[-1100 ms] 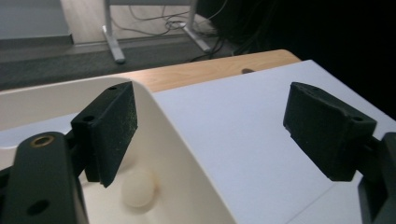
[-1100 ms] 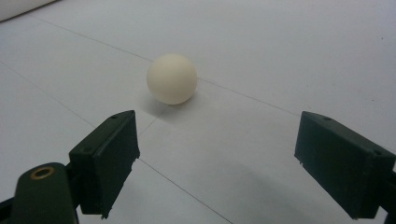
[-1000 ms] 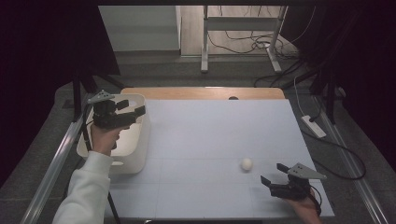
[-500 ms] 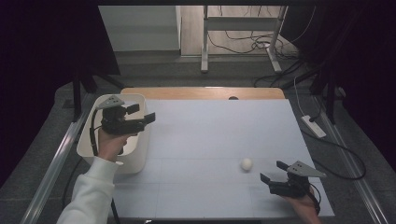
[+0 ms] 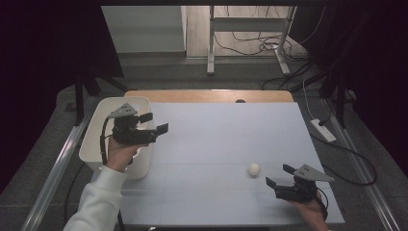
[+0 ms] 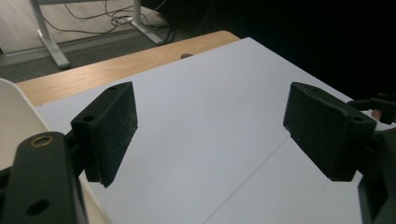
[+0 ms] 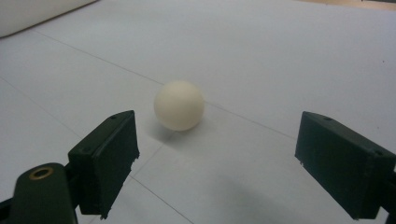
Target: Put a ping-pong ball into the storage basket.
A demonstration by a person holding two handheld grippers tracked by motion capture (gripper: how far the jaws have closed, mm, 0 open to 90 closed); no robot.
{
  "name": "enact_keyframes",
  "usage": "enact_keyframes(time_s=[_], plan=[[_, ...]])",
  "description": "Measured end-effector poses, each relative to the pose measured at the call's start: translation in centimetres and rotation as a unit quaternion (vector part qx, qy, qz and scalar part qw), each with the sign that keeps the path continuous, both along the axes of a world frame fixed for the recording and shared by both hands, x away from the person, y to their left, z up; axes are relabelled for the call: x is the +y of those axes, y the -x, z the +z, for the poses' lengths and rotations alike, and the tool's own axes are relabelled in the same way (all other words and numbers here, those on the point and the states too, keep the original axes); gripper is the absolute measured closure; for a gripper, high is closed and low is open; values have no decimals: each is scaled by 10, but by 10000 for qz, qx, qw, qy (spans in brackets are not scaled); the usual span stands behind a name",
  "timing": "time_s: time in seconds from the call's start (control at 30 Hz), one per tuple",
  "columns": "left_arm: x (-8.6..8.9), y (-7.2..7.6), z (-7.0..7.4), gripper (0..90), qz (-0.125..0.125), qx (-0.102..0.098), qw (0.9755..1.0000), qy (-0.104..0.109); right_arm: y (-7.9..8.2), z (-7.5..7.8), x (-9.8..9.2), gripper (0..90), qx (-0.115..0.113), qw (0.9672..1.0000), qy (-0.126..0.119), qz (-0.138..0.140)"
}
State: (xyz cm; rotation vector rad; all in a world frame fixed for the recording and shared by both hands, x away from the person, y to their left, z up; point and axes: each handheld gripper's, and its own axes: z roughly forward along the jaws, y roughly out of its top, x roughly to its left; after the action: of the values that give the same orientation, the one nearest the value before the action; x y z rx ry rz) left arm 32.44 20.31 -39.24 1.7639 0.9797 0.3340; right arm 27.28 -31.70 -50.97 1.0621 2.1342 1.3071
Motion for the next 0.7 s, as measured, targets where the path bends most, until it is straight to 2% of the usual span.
enact_keyframes(time_s=[0.23, 0.4, 0.7], plan=[[-4, 3, -2, 186, -89, -15, 10000, 24, 1, 2, 4, 127, -24, 10000, -3, 29], [-11, 7, -5, 186, -273, -30, 9996, -19, 1, 1, 4, 127, -14, 10000, -1, 21], [-24, 14, -5, 184, -520, -67, 9986, 28, 3, -1, 0, 127, -5, 10000, 51, 9]])
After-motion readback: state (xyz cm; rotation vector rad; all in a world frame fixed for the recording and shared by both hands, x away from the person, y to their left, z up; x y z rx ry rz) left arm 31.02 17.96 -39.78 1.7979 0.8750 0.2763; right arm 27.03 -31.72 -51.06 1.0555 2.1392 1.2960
